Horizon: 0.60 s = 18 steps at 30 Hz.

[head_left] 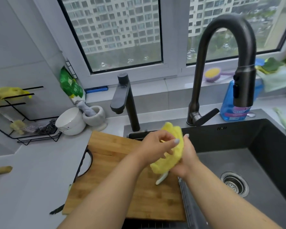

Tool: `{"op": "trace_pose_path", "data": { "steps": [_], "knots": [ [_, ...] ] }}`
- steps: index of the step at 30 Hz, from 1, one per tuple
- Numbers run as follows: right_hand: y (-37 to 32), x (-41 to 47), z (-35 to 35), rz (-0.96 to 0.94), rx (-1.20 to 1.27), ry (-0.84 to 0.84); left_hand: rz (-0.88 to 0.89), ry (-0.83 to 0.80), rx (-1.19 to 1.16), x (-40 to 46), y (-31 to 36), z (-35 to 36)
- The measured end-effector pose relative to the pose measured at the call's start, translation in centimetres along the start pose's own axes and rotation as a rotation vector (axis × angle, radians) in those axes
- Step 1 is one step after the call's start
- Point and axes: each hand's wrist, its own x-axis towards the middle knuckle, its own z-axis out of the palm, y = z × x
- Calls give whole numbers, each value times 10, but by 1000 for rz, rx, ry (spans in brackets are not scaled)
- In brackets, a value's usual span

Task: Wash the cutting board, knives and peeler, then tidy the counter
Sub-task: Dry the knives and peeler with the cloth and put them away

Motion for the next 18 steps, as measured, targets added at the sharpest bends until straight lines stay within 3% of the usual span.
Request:
{"op": "trace_pose_path", "data": {
  "steps": [1,3,5,7,12,18],
  "knots": [
    [-2,-2,-2,-6,68,-20,-6,-11,-96,-1,1,2],
    [-6,-7,-4,-41,161,-43,-1,147,-217,1,-3,3],
    [-10,-8,-10,-92,195,-35,-46,418,-185,6,-20,4],
    [-15,-9,-15,-155,197,3,-164,565,-28,11,-46,9],
    [-31,-14,-26,-265,212,50,-371,177,532,15,-104,44],
    [-45,-15,-45,-336,211,71,-360,36,981,21,-124,77]
  ]
}}
